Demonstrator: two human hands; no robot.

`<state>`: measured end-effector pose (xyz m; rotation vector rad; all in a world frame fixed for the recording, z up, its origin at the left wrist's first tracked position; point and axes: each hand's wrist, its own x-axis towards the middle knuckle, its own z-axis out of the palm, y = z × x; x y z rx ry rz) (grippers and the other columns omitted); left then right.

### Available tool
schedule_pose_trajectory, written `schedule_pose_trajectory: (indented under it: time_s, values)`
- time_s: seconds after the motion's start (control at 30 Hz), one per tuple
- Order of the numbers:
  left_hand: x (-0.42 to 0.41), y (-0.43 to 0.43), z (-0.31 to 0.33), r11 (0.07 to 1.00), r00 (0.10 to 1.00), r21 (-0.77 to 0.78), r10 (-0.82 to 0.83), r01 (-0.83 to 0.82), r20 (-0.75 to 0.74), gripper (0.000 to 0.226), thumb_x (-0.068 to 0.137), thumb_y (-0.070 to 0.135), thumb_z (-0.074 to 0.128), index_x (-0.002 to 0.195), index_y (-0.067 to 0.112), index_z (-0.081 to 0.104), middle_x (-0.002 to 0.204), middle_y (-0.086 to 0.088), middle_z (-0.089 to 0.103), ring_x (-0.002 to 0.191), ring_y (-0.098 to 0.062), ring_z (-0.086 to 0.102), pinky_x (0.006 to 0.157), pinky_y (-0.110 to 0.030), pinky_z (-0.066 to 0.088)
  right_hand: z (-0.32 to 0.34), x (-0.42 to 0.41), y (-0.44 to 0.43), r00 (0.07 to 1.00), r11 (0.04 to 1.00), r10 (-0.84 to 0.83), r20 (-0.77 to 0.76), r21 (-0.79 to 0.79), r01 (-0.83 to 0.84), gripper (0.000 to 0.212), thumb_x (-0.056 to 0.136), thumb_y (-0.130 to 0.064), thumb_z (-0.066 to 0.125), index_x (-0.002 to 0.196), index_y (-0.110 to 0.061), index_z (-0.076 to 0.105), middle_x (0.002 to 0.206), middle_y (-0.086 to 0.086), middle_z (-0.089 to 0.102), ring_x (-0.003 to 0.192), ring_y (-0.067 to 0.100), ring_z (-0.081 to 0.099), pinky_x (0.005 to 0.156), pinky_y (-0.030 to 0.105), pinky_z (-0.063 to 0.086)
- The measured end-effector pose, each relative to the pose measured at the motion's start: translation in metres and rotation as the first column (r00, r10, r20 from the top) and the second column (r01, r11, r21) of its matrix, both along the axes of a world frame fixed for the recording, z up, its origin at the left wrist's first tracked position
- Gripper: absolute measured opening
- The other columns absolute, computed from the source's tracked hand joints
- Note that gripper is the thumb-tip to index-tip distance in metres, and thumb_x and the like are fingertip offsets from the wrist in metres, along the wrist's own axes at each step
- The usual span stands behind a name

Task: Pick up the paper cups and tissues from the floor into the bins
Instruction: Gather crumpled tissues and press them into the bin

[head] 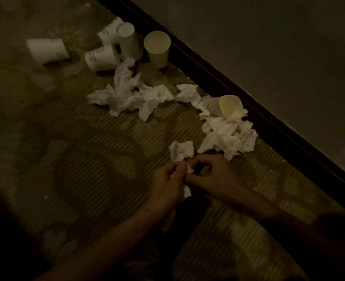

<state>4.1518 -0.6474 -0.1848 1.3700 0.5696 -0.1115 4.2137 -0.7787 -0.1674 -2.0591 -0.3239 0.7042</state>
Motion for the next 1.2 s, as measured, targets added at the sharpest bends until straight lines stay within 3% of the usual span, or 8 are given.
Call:
schedule_pose_trajectory:
  time_s: [0.17, 0.33, 0.5, 0.63, 0.8, 0.97, 1.1, 1.2]
  values:
    - [0.005, 0.04, -0.018, 0.987, 0.988, 0.138, 0.098, -0.081, -0.121, 0.022, 0.099, 0.025, 0.055, 0.083, 0.028, 0.068, 0.075, 0.007, 0.069, 0.061, -0.004, 0.063, 0.049, -0.019, 0.046, -0.004, 0.022, 0.011, 0.989, 0.983, 0.102, 0.103, -0.165, -0.084, 0.02, 0.087, -0.038, 0.066, 0.105, -0.029, 0.071, 0.124, -0.007, 0.053, 0.113, 0.008, 0.052, 0.092, 0.031, 0.049]
    - [0.017, 0.063, -0.031, 0.98, 0.989, 0.17, 0.117, -0.1, -0.091, 0.018, 0.099, 0.017, 0.055, 0.105, 0.03, 0.065, 0.108, 0.009, 0.066, 0.098, -0.005, 0.063, 0.071, -0.018, 0.049, -0.016, 0.024, 0.034, 0.94, 0.87, 0.342, 0.006, -0.38, -0.314, 0.044, 0.094, -0.048, 0.054, 0.133, -0.028, 0.058, 0.156, 0.002, 0.028, 0.143, 0.02, 0.017, 0.113, 0.03, 0.016]
    - [0.029, 0.069, -0.035, 0.953, 0.999, 0.304, 0.016, -0.005, -0.036, 0.018, 0.099, 0.014, 0.054, 0.099, 0.029, 0.065, 0.096, 0.014, 0.064, 0.085, 0.002, 0.062, 0.062, -0.008, 0.046, -0.023, 0.029, 0.037, 0.967, 0.936, 0.254, -0.026, -0.248, -0.252, 0.041, 0.096, -0.04, 0.054, 0.126, -0.013, 0.064, 0.138, 0.005, 0.054, 0.134, 0.02, 0.039, 0.112, 0.033, 0.029]
    - [0.028, 0.068, -0.04, 0.94, 0.994, 0.327, -0.081, 0.098, -0.067, 0.013, 0.101, 0.028, 0.05, 0.091, 0.035, 0.056, 0.089, 0.01, 0.063, 0.071, 0.012, 0.061, 0.049, -0.006, 0.043, -0.024, 0.03, 0.042, 0.984, 0.997, 0.019, -0.178, -0.077, -0.033, 0.03, 0.098, -0.035, 0.05, 0.092, -0.017, 0.074, 0.099, -0.002, 0.07, 0.104, 0.015, 0.062, 0.085, 0.021, 0.047]
    - [0.042, 0.059, -0.03, 0.969, 0.989, 0.199, -0.146, 0.147, -0.02, 0.035, 0.097, 0.056, 0.042, 0.107, 0.028, 0.061, 0.092, 0.006, 0.07, 0.081, 0.001, 0.068, 0.06, -0.017, 0.053, -0.009, 0.035, 0.05, 0.84, 0.963, -0.157, -0.52, 0.108, 0.247, 0.038, 0.097, -0.046, 0.046, 0.084, -0.028, 0.076, 0.093, -0.005, 0.076, 0.093, 0.013, 0.071, 0.082, 0.029, 0.055]
    - [0.047, 0.034, -0.024, 0.977, 0.993, 0.186, -0.112, 0.102, 0.046, 0.03, 0.1, 0.044, 0.048, 0.092, 0.022, 0.067, 0.084, 0.006, 0.072, 0.07, -0.006, 0.068, 0.058, -0.02, 0.053, 0.001, 0.035, 0.045, 0.729, 0.872, -0.235, -0.643, 0.192, 0.45, 0.034, 0.096, -0.041, 0.047, 0.1, -0.016, 0.069, 0.083, 0.001, 0.072, 0.078, 0.017, 0.07, 0.07, 0.031, 0.055]
    - [0.062, 0.031, -0.023, 0.993, 0.999, 0.114, -0.021, 0.017, 0.027, 0.03, 0.101, 0.032, 0.049, 0.086, 0.012, 0.067, 0.074, 0.003, 0.071, 0.064, -0.006, 0.067, 0.055, -0.021, 0.052, 0.017, 0.05, 0.03, 0.723, 0.907, -0.24, -0.648, 0.116, 0.405, 0.049, 0.095, -0.048, 0.044, 0.11, -0.009, 0.069, 0.105, 0.009, 0.072, 0.097, 0.027, 0.07, 0.085, 0.042, 0.055]
    - [0.073, 0.028, -0.023, 0.978, 0.998, 0.205, -0.056, 0.051, 0.019, 0.034, 0.102, 0.029, 0.046, 0.082, 0.01, 0.065, 0.066, 0.003, 0.065, 0.057, -0.003, 0.06, 0.052, -0.019, 0.047, 0.033, 0.068, 0.013, 0.88, 0.944, -0.299, -0.369, 0.018, 0.329, 0.035, 0.092, -0.047, 0.055, 0.082, -0.019, 0.074, 0.085, -0.003, 0.075, 0.079, 0.011, 0.071, 0.07, 0.032, 0.05]
